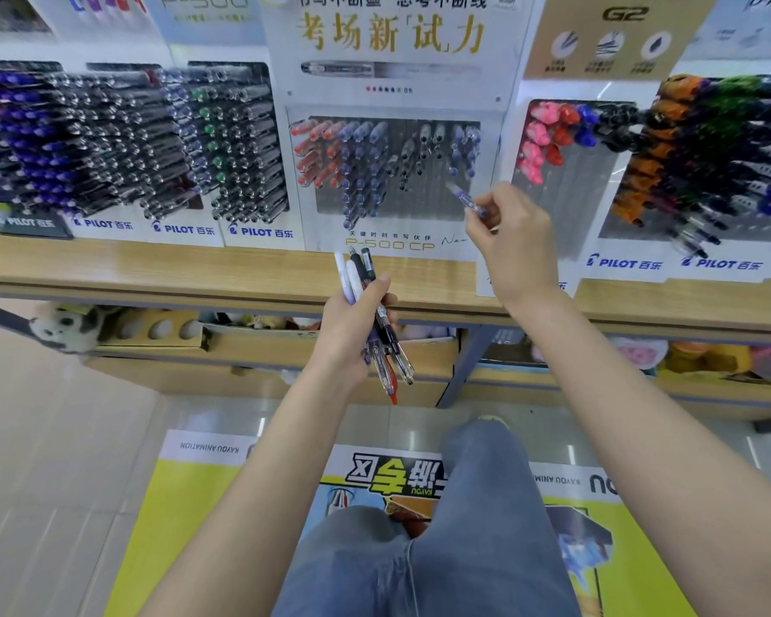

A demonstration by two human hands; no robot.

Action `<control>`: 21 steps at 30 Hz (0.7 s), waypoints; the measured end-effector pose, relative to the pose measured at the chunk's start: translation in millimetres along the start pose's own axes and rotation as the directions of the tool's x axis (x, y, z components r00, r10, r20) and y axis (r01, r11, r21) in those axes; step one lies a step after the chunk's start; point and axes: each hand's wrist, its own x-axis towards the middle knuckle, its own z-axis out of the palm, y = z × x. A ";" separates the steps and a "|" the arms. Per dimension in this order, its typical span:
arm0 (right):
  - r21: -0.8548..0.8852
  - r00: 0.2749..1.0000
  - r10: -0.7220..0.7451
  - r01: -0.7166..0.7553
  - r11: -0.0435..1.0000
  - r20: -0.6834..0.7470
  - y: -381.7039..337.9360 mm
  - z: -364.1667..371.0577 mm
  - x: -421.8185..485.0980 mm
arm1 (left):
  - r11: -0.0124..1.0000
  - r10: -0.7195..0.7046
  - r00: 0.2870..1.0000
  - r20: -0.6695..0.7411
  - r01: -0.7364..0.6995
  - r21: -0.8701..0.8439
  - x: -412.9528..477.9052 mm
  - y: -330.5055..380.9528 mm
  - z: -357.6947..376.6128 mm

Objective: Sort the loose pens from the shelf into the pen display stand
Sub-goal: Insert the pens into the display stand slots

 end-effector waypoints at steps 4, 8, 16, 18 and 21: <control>-0.033 0.999 0.001 0.001 0.999 0.050 -4.0 14.0 10.0 | 1.000 -0.005 1.000 -0.008 0.005 0.000 0.2 0.7 -1.1; -0.045 0.996 0.056 -0.053 0.998 0.070 0.9 26.7 17.1 | 1.000 0.001 1.000 -0.025 0.000 0.006 1.7 3.6 -2.2; -0.015 0.997 0.074 -0.074 0.997 0.035 0.6 29.6 11.7 | 1.000 -0.008 1.000 -0.017 0.009 0.011 8.5 2.1 -2.5; -0.026 0.996 0.077 -0.076 0.997 0.035 1.4 30.4 12.7 | 1.000 -0.010 1.000 -0.015 0.010 -0.007 10.2 1.1 0.4; -0.047 0.999 0.041 -0.040 0.998 0.027 0.5 33.2 15.9 | 0.999 -0.015 1.000 0.002 0.015 -0.028 13.9 -0.4 3.1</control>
